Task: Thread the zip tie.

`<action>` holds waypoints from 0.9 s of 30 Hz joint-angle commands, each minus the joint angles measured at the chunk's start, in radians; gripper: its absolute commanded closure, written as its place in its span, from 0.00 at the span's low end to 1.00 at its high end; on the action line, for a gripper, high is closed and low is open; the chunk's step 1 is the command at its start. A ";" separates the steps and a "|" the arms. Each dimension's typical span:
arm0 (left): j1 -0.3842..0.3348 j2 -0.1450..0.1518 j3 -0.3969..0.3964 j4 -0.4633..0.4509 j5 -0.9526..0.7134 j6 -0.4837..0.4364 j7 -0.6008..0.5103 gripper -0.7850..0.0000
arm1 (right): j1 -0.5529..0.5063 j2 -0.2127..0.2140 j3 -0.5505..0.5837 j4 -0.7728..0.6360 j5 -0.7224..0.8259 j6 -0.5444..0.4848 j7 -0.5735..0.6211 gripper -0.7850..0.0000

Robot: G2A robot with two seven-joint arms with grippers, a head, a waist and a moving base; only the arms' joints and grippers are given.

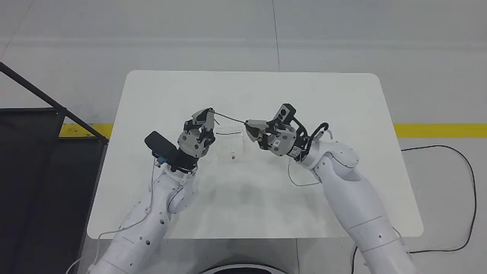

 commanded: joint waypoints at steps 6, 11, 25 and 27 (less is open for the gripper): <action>0.000 0.000 0.000 0.000 0.000 0.000 0.000 1.00 | 0.006 -0.002 -0.002 0.005 0.007 0.001 0.000 1.00; 0.000 0.000 0.000 0.000 0.000 0.000 0.000 1.00 | 0.007 -0.002 -0.001 0.009 0.011 -0.002 0.006 1.00; 0.000 0.000 0.000 0.000 0.000 0.000 0.000 1.00 | 0.009 -0.002 -0.002 0.013 0.009 0.000 0.002 1.00; 0.000 0.000 0.000 0.000 0.000 0.000 0.000 1.00 | 0.009 -0.002 -0.002 0.013 0.009 0.000 0.001 1.00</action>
